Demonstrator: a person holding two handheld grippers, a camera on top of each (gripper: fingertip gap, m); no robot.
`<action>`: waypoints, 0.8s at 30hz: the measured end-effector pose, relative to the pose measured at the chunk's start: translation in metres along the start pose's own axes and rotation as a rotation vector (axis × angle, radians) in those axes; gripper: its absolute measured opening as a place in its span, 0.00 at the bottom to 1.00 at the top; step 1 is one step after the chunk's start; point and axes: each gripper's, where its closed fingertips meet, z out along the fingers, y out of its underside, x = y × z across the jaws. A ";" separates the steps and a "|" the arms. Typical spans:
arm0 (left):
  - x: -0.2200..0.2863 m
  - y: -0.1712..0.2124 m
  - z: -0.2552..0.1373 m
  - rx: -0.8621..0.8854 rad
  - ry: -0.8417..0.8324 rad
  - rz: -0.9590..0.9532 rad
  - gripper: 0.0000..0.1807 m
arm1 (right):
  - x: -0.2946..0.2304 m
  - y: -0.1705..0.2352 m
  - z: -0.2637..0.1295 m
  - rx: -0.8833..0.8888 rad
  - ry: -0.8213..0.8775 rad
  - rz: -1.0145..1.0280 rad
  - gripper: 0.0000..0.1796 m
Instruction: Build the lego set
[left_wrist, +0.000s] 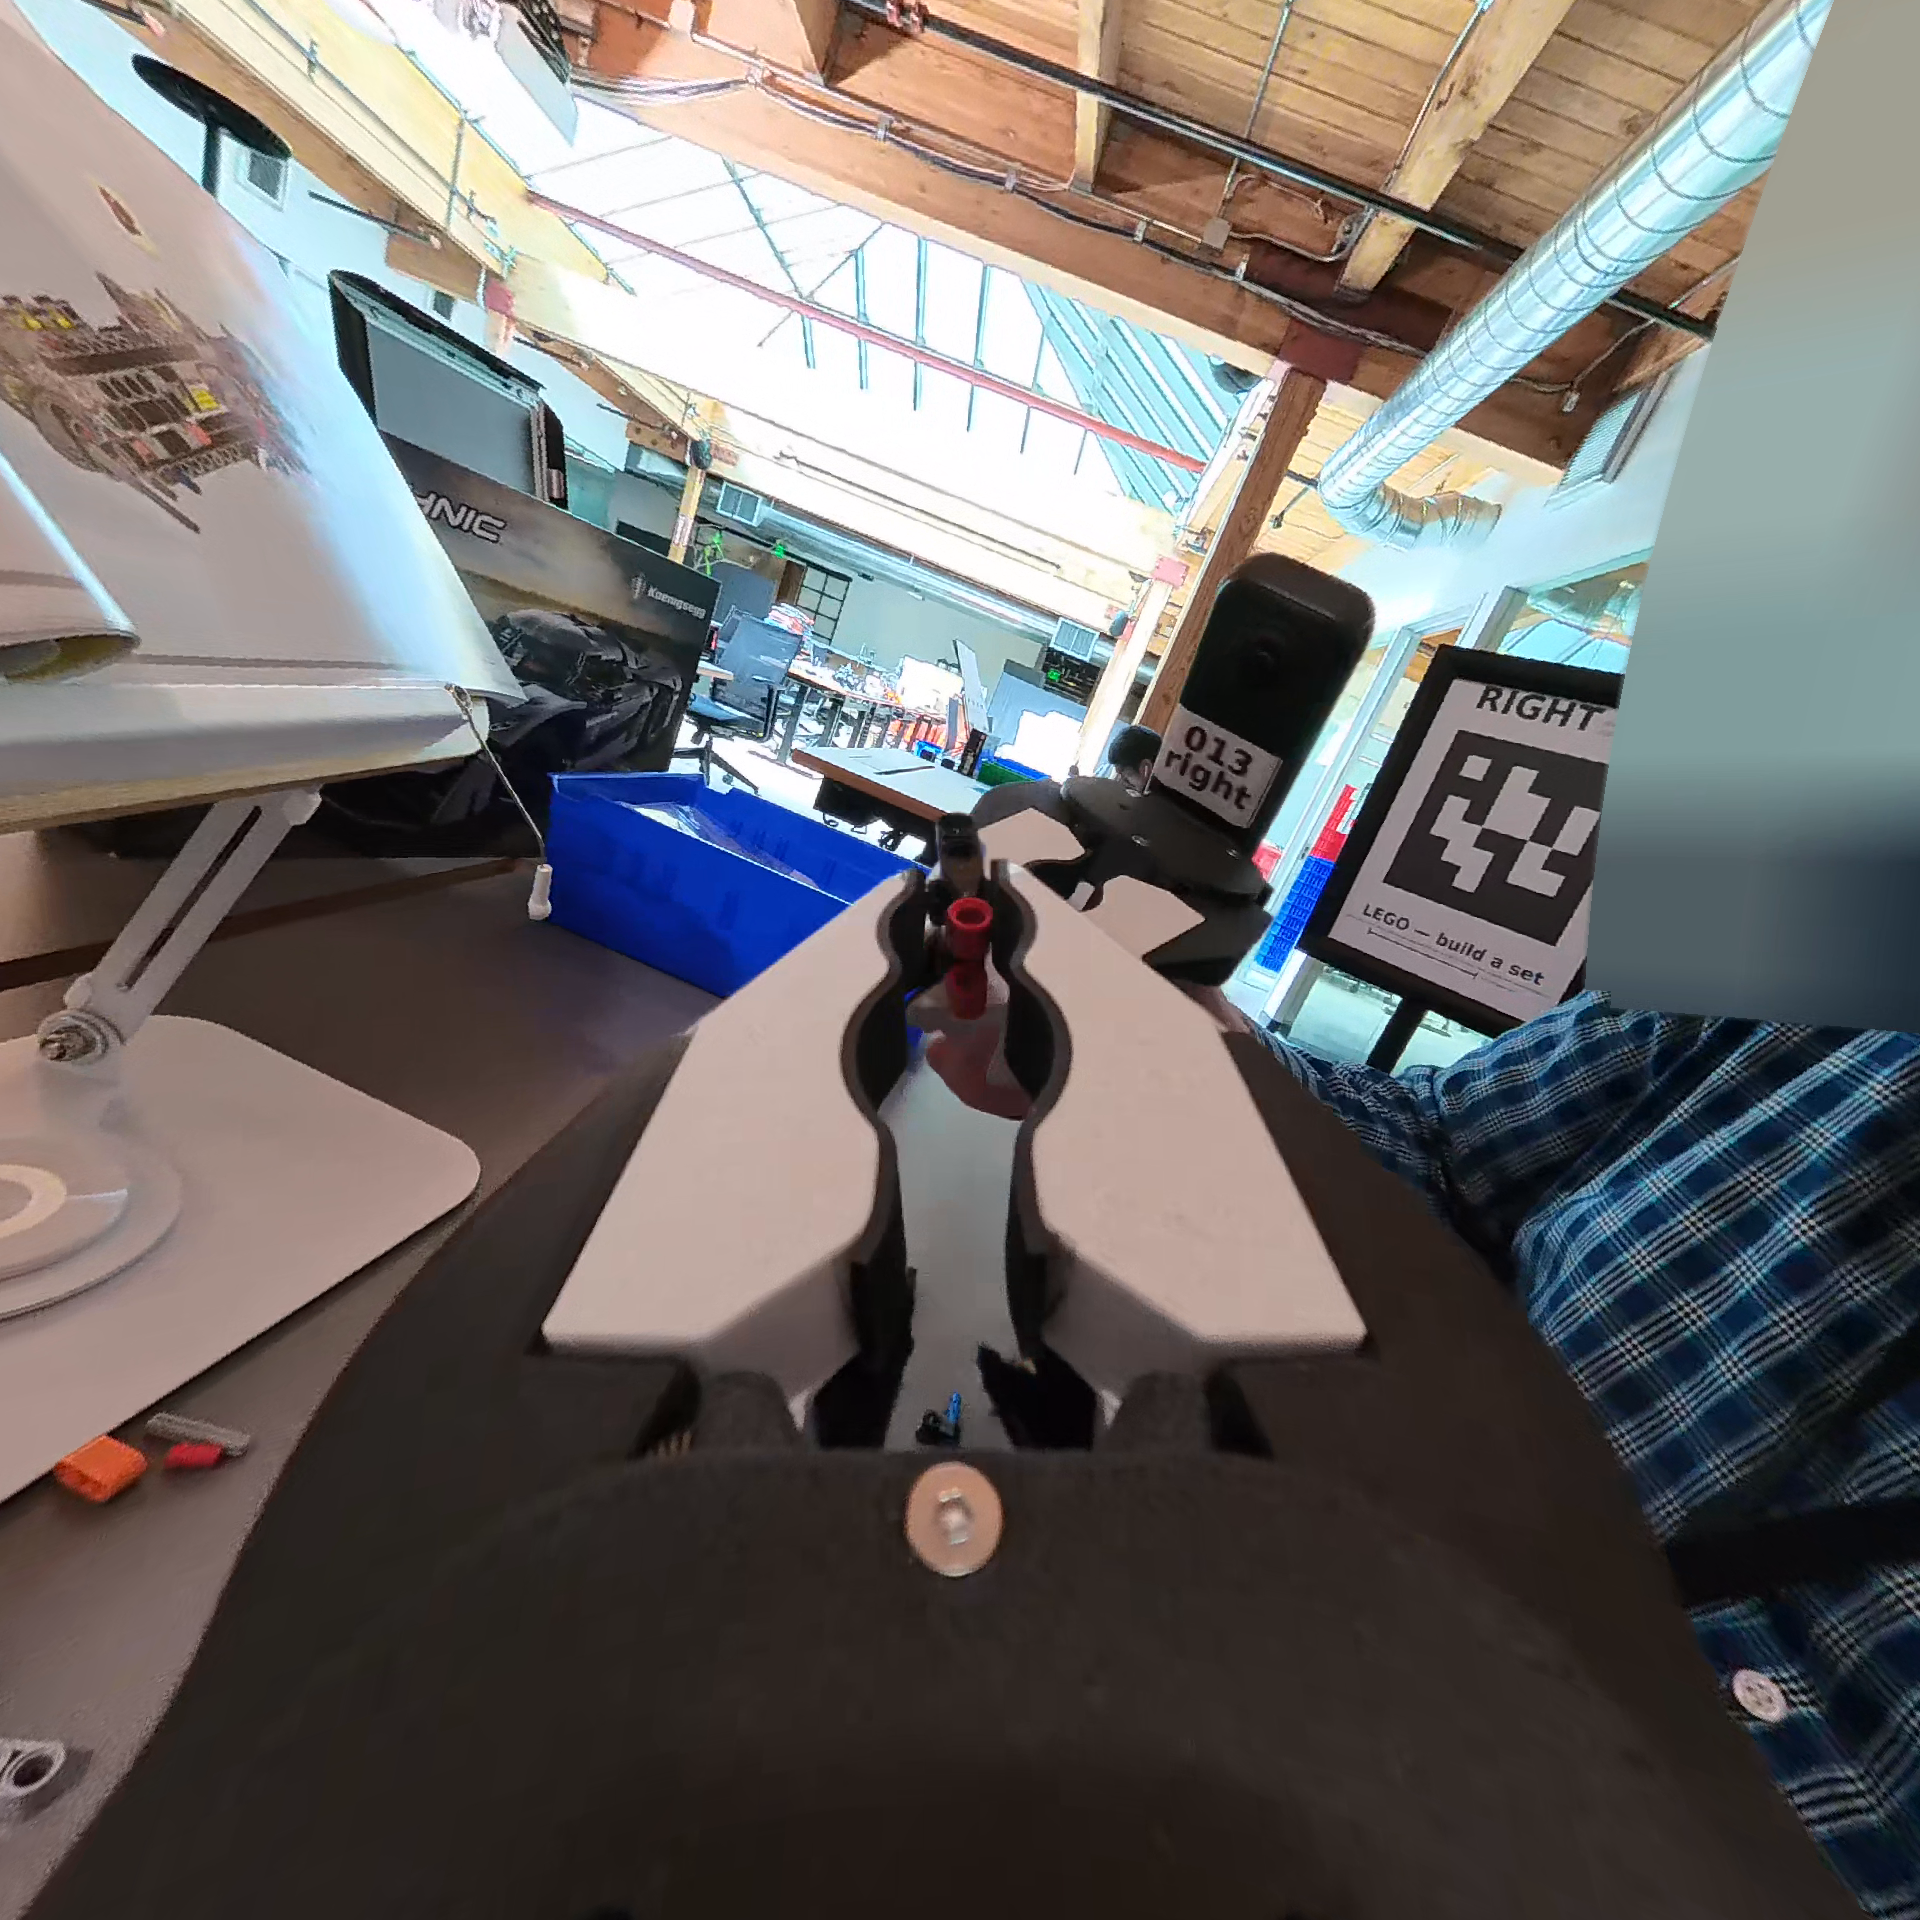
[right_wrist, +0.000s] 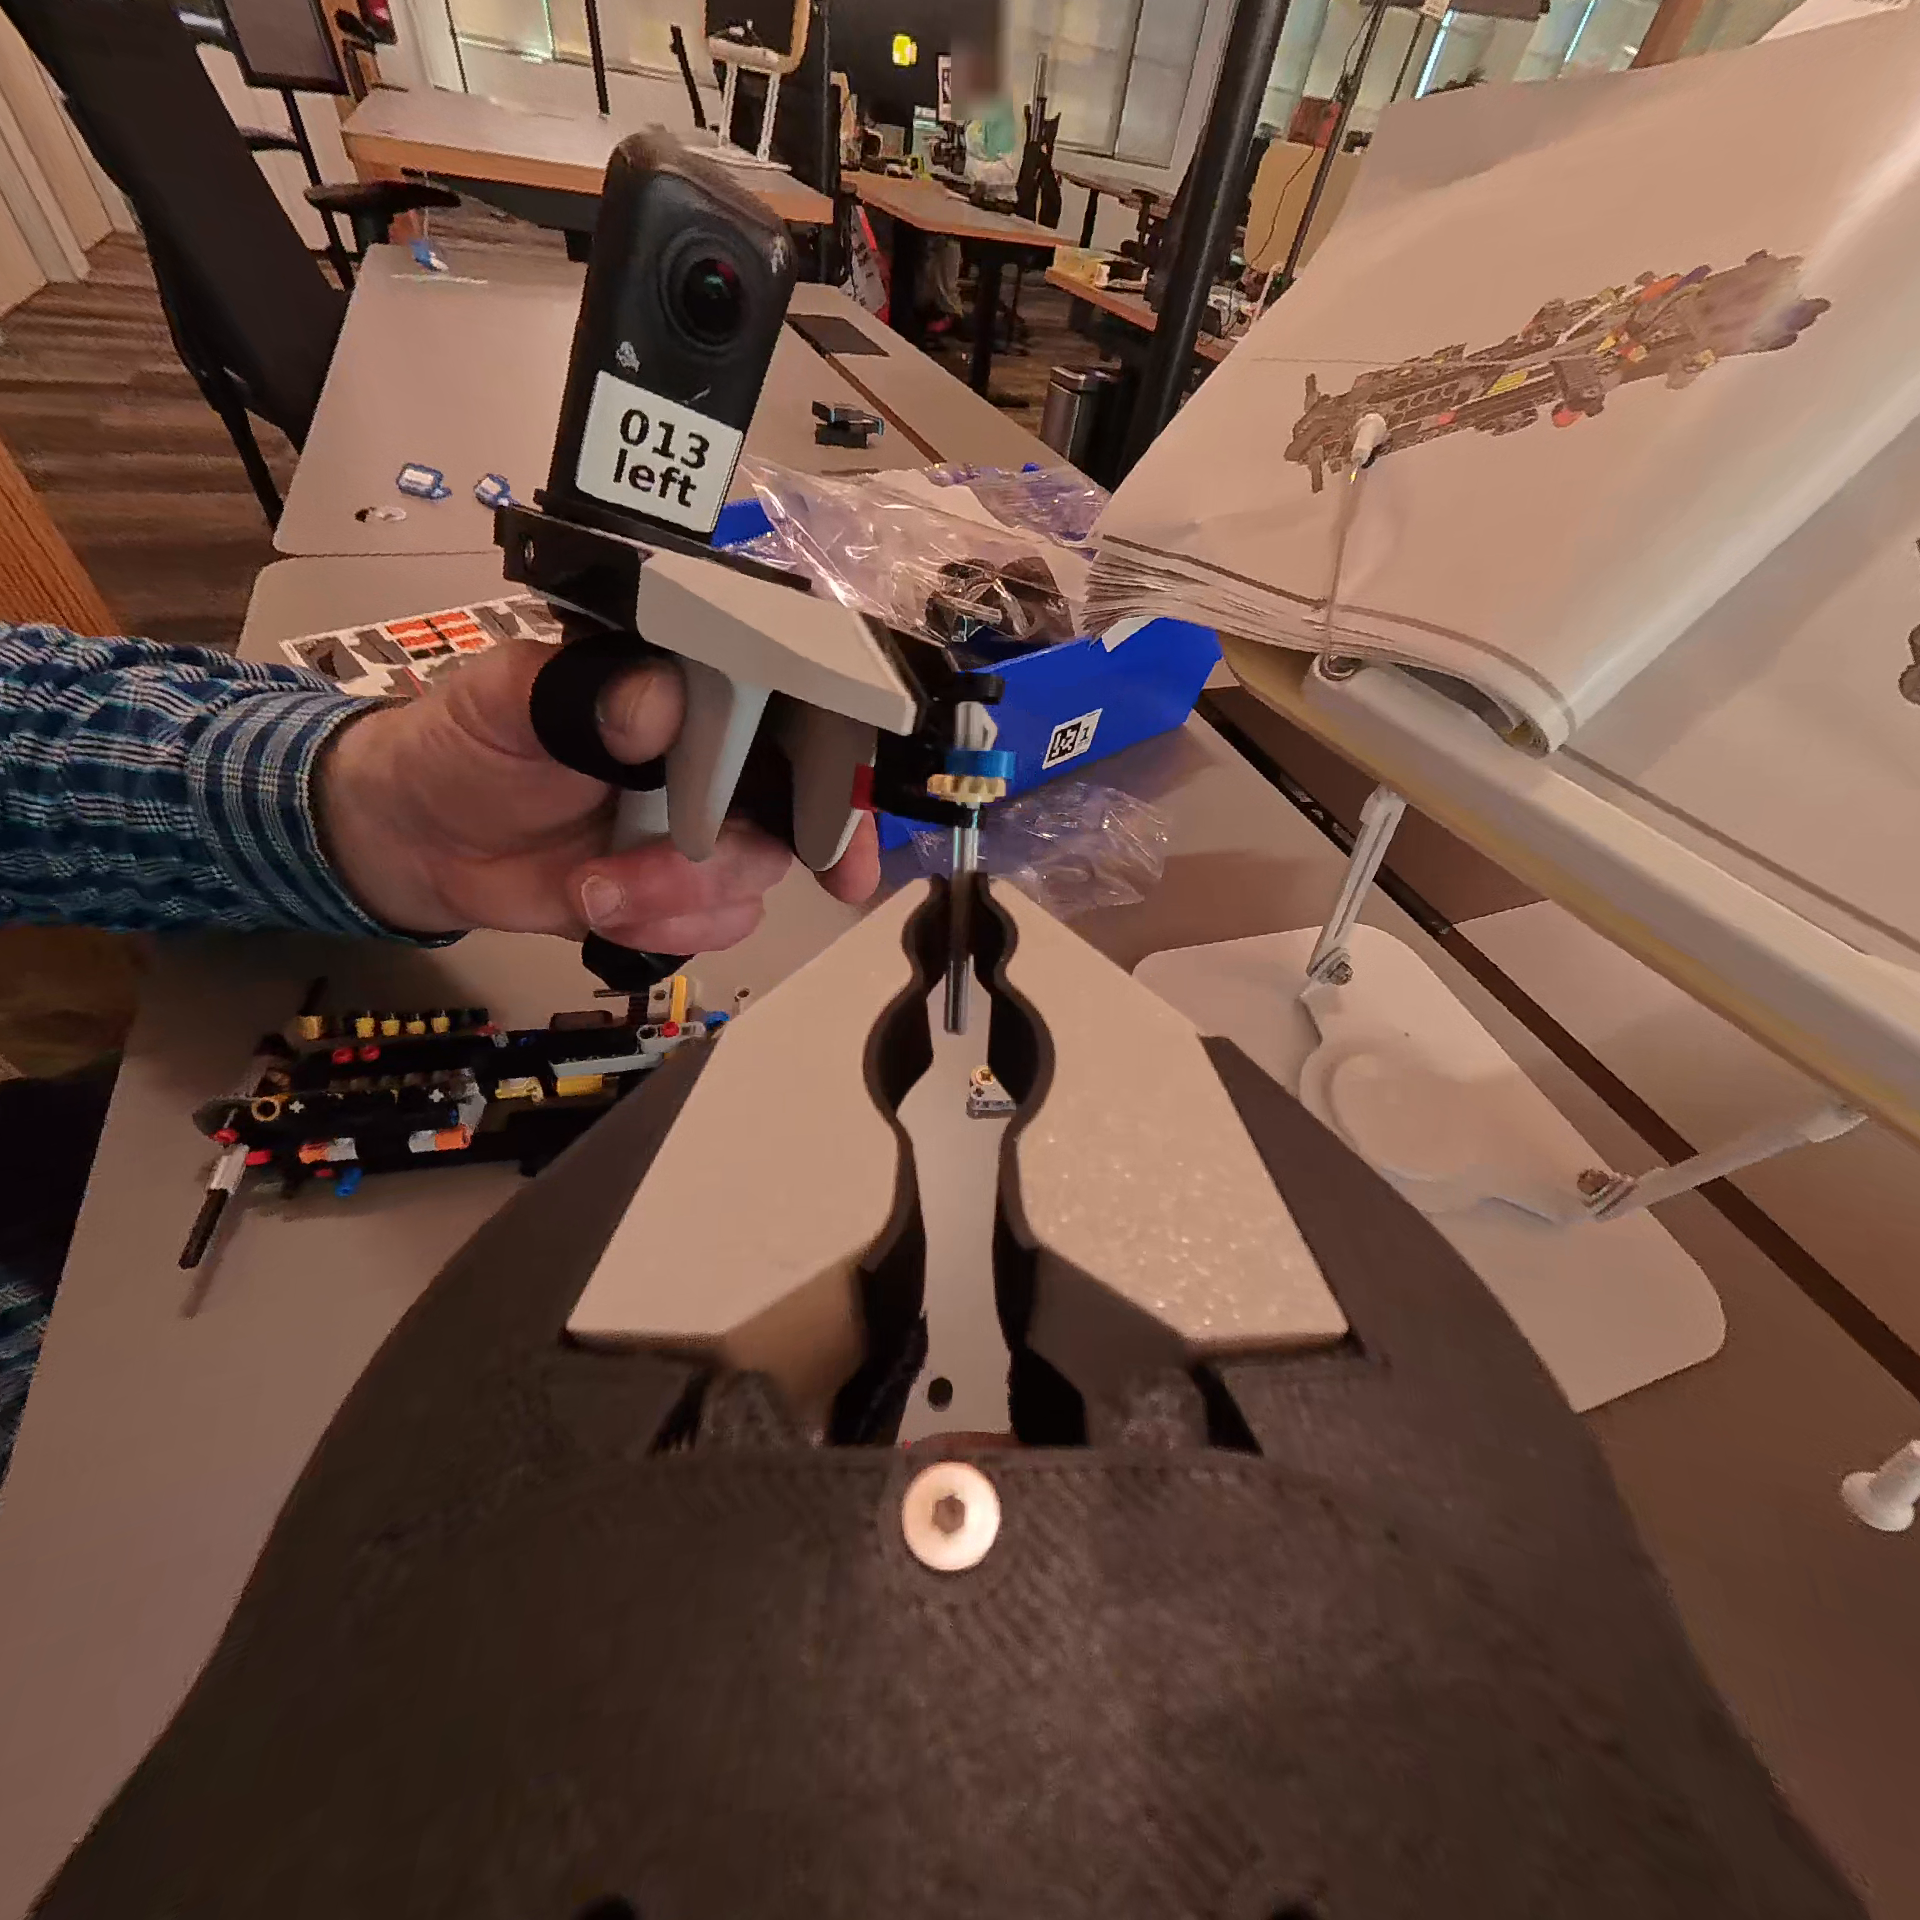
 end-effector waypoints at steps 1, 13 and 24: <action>0.000 0.000 0.000 -0.002 0.000 -0.004 0.06 | 0.001 -0.001 -0.001 0.005 -0.003 0.011 0.00; -0.001 0.010 0.000 -0.191 -0.041 0.214 0.07 | 0.009 0.003 -0.012 -0.136 0.063 -0.249 0.00; 0.002 0.003 -0.001 -0.170 -0.064 0.305 0.10 | 0.012 0.009 -0.012 -0.207 0.087 -0.400 0.00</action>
